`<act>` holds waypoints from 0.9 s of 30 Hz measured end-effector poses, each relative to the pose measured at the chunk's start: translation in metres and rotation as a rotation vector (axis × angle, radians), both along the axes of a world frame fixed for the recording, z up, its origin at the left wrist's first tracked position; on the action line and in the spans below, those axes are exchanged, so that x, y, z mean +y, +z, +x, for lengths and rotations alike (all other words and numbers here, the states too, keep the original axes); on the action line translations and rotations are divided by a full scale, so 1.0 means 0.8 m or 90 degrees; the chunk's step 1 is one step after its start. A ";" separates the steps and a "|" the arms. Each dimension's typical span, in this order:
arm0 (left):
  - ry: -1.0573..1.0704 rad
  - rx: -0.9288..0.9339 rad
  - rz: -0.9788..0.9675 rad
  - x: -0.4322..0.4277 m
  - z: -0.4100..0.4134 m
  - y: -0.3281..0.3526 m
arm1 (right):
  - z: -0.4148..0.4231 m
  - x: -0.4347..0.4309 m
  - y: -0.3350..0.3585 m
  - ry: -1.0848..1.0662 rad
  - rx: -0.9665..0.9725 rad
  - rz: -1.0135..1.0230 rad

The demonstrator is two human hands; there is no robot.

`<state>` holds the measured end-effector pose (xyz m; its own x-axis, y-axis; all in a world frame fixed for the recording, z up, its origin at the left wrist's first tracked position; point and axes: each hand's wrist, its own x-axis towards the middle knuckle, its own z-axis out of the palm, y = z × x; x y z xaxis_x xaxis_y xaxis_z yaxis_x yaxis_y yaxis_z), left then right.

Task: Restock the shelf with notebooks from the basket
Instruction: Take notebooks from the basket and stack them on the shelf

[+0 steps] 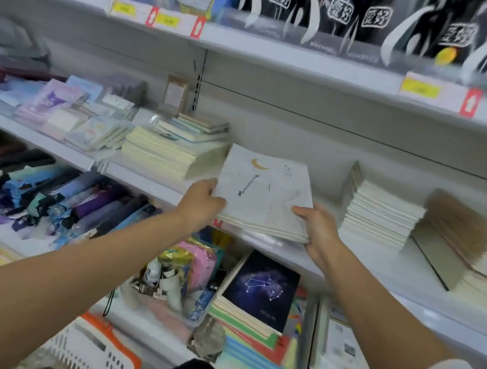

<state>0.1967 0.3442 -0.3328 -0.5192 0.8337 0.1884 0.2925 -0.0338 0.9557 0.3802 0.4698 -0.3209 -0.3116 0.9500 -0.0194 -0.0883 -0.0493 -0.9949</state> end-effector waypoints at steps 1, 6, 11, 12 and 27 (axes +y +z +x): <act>-0.008 0.003 0.009 0.016 0.007 0.004 | 0.001 0.008 0.002 -0.028 -0.006 0.004; -0.075 0.045 0.008 0.083 0.005 0.018 | -0.001 0.056 0.000 -0.120 -0.088 0.049; -0.134 0.160 -0.055 0.125 -0.021 0.019 | -0.006 0.103 -0.003 -0.156 -0.230 0.037; -0.146 0.200 -0.080 0.132 -0.028 0.014 | -0.005 0.109 -0.009 -0.139 -0.232 0.030; -0.046 0.324 -0.153 0.173 -0.086 -0.017 | 0.016 0.139 -0.039 0.141 -0.477 0.235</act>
